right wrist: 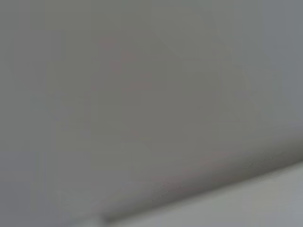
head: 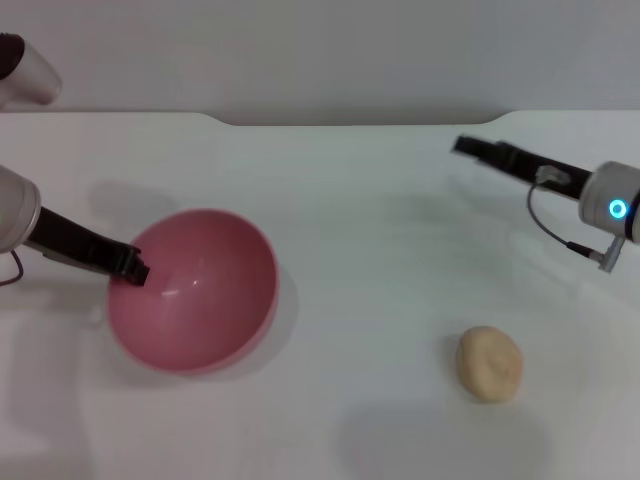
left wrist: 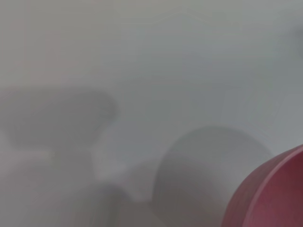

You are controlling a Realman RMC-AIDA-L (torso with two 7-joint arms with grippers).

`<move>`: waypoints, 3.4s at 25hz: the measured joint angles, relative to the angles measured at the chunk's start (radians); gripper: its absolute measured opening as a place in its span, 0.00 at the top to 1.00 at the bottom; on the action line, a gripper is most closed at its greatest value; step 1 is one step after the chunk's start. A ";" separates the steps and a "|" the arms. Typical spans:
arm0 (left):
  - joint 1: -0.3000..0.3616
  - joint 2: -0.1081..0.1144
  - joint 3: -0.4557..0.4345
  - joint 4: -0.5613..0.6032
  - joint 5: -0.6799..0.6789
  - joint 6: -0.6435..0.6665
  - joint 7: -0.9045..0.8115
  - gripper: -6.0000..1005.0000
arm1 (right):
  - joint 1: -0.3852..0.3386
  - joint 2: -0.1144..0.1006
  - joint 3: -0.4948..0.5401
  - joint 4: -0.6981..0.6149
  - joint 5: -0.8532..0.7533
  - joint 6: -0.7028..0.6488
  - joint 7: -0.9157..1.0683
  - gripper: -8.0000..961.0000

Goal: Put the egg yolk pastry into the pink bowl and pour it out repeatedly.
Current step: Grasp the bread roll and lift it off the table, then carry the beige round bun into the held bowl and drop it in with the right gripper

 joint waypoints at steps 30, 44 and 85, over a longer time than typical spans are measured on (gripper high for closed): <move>-0.008 0.001 0.047 -0.002 0.008 -0.053 -0.022 1.00 | 0.130 0.004 -0.211 -0.485 -0.956 -0.761 0.702 0.60; -0.011 0.001 0.055 -0.002 0.008 -0.066 -0.027 1.00 | 0.154 0.007 -0.330 -0.427 -0.957 -0.741 0.743 0.61; -0.176 -0.012 0.280 -0.061 0.028 -0.026 -0.047 1.00 | 0.162 0.008 -0.548 -0.670 -0.377 -0.644 0.309 0.87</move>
